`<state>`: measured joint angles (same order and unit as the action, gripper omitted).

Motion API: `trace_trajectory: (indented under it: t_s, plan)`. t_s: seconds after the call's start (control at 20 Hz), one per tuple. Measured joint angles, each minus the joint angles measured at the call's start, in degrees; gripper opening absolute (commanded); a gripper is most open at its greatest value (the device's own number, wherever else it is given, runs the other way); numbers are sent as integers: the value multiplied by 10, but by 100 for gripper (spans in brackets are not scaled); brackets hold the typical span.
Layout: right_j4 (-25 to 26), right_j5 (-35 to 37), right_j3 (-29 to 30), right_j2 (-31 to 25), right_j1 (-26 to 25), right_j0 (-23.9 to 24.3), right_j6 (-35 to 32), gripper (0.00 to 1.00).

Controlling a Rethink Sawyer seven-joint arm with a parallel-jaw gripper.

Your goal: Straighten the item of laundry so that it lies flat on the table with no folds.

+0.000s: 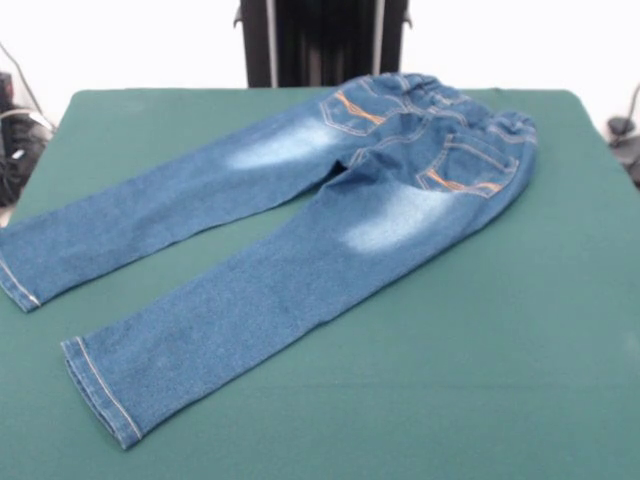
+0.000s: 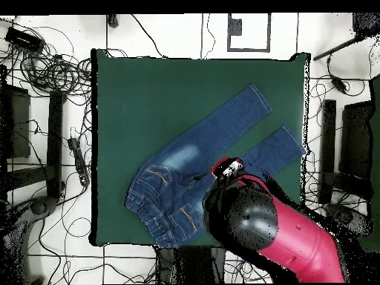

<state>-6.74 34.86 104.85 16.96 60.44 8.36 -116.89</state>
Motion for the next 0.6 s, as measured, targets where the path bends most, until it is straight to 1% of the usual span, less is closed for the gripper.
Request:
trace_trajectory:
  t_s: [0.25,0.4,0.5,0.6]
  plan:
    - [25,30,-4,-7,40,23,0,100]
    - [34,53,-13,-15,57,45,0,100]
    - [43,82,-26,-26,73,70,0,100]
    - [46,95,-33,-30,80,82,0,100]
